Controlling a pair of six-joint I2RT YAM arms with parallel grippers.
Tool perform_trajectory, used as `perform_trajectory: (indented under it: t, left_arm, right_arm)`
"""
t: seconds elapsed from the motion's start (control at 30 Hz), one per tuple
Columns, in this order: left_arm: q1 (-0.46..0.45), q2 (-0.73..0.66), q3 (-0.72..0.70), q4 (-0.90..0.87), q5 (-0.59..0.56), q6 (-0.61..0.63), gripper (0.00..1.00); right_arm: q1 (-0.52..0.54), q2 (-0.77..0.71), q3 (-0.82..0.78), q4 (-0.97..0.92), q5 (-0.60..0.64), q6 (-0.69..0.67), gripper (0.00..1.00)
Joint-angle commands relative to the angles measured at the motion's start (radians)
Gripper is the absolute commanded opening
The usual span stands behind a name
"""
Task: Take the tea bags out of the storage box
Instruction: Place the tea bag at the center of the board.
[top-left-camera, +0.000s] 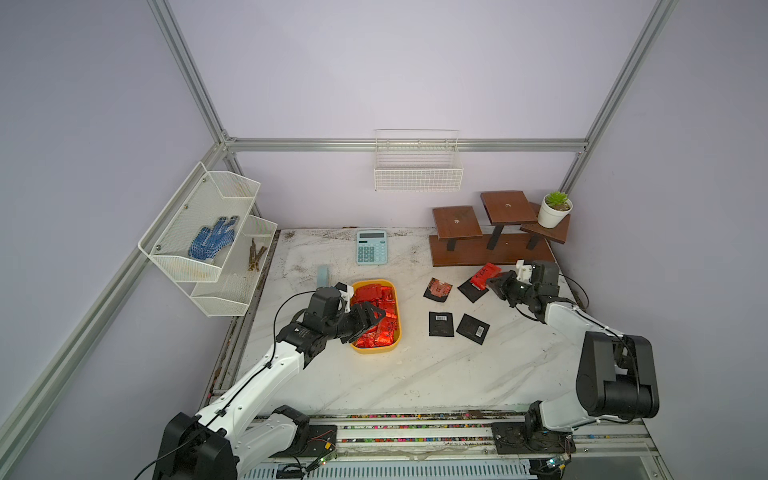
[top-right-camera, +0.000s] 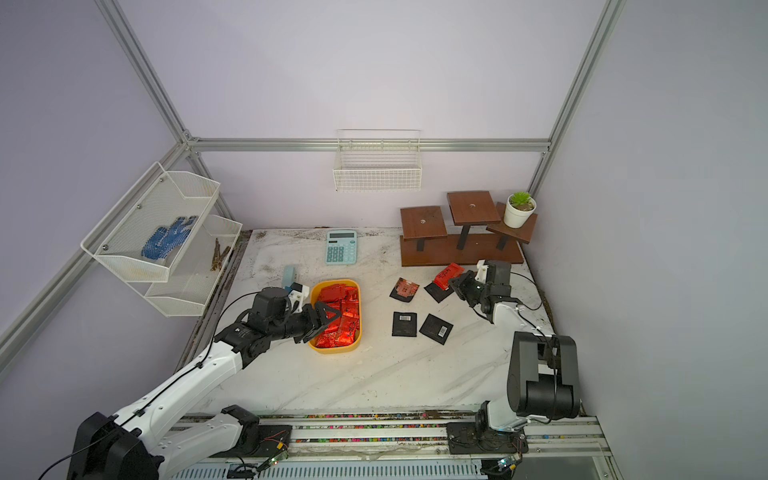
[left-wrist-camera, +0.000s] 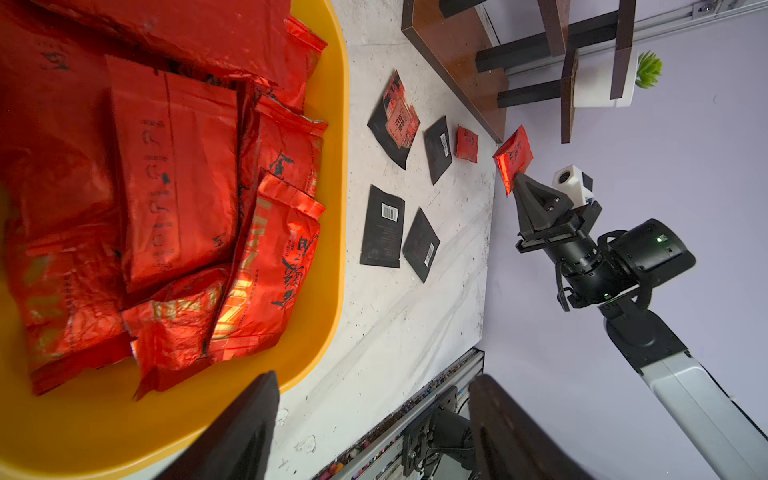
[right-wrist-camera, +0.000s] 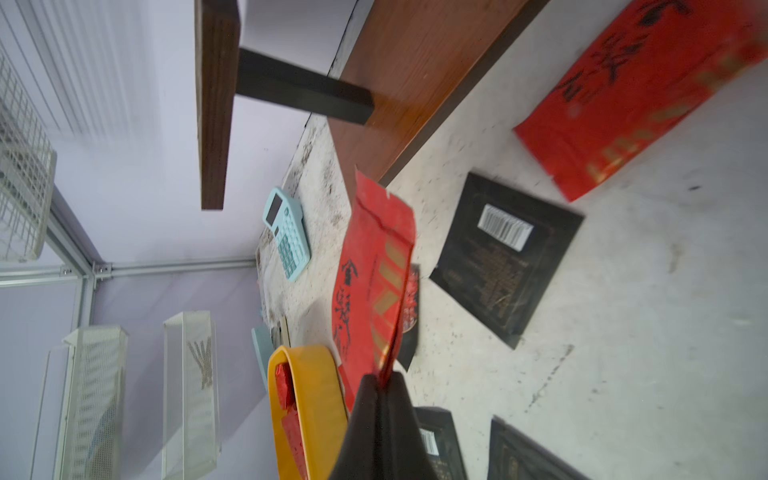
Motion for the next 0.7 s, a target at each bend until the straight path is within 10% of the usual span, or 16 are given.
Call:
perform_trajectory:
  t: [0.0,0.67]
  left_arm:
    - [-0.007,0.0,0.039,0.057,-0.002,-0.009,0.75]
    - [-0.008,-0.106,-0.017,0.001,-0.021,-0.002,0.75]
  right_arm:
    - [-0.056,0.065,0.0,0.088,-0.001,0.037,0.0]
    - [-0.135,0.204,-0.13,0.228,0.073,0.108,0.0]
